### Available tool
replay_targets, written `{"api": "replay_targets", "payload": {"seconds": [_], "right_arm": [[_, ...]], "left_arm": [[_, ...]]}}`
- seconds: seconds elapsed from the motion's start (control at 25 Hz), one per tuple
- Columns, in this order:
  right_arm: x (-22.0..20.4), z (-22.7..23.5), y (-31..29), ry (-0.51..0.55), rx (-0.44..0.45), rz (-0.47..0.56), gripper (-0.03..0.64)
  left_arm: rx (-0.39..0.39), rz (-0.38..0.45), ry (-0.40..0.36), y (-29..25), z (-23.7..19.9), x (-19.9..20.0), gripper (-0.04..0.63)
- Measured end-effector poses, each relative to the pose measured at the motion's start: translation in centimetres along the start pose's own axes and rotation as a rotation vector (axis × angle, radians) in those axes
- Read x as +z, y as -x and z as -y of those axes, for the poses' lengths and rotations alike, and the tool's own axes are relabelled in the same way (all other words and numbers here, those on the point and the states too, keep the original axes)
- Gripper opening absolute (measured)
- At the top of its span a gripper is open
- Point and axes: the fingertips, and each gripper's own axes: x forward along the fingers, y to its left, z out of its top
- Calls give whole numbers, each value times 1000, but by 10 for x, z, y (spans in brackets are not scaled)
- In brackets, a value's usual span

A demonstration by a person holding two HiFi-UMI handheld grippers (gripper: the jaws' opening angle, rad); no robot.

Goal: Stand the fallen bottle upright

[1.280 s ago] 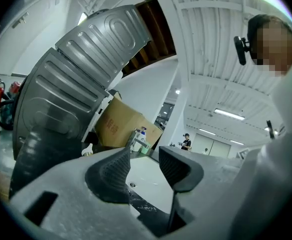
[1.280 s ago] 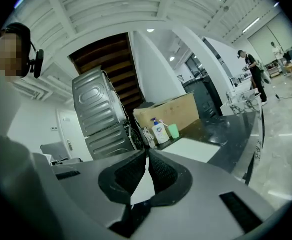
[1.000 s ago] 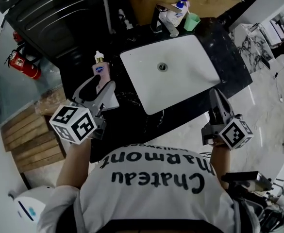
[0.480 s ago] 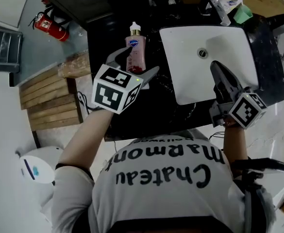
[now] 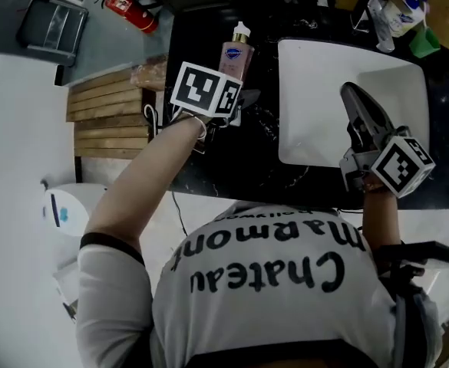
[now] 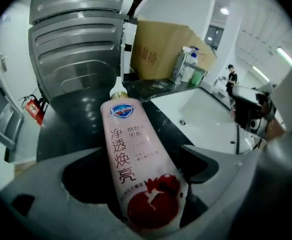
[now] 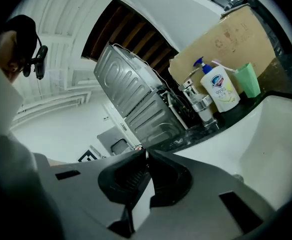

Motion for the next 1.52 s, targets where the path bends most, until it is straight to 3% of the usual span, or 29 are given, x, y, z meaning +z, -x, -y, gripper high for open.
{"api": "replay_targets", "payload": {"seconds": [0.24,0.4,0.56,0.84,1.12,1.32,1.52], "right_arm": [[14,39,24,-71,46,33,25],[17,56,35,-95,78,28,25],[25,79,46,-126,91,47,25],[41,108,57,-165,101,90,25],[39,103,55,-180,142,96,25],[31,106,55,-170,114,66,25],[29,114,61,-155,74,61,25]], "left_arm": [[62,-155,-57,-6,-6,-3,430],[78,-307,-45,-3,-12,-8,347],[94,-429,-90,-7,-11,-4,348],[74,-406,-66,-6,-8,-1,313],[71,-473,-124,-5,-4,-4,305],[27,-513,-143,-7,-1,-5,316],[31,-560,-143,-9,-3,-4,319]]}}
